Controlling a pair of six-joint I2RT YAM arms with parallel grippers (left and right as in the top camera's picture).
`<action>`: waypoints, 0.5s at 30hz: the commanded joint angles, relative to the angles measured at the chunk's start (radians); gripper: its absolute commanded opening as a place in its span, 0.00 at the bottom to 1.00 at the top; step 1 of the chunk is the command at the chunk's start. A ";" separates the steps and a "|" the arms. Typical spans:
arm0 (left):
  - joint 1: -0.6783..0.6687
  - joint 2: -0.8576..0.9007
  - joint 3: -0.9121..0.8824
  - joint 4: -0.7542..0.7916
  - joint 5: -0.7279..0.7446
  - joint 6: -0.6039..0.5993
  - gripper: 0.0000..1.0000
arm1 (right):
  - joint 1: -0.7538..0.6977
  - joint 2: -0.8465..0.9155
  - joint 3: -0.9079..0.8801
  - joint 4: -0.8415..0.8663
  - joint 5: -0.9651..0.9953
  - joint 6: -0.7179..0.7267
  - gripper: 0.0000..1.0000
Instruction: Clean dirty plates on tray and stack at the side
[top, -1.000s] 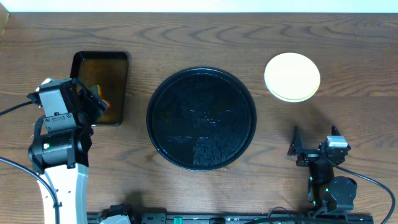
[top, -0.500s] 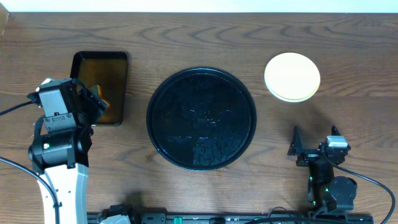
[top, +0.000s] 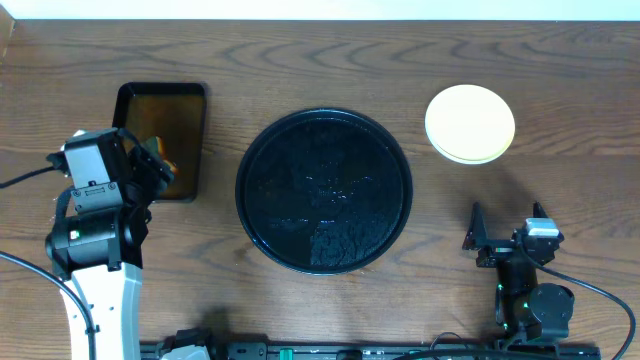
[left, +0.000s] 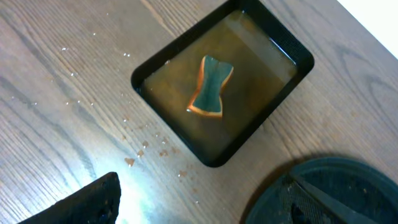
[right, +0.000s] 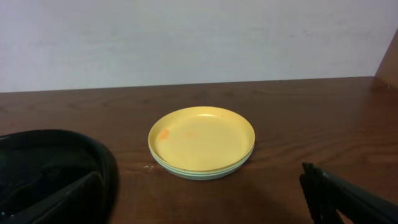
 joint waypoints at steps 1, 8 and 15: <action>0.003 0.017 -0.002 -0.017 0.096 0.003 0.82 | -0.005 -0.006 -0.002 -0.005 0.013 -0.018 0.99; -0.056 0.019 -0.106 -0.016 0.196 0.137 0.82 | -0.005 -0.006 -0.002 -0.005 0.013 -0.018 0.99; -0.138 -0.092 -0.436 0.257 0.196 0.278 0.82 | -0.005 -0.006 -0.002 -0.005 0.013 -0.018 0.99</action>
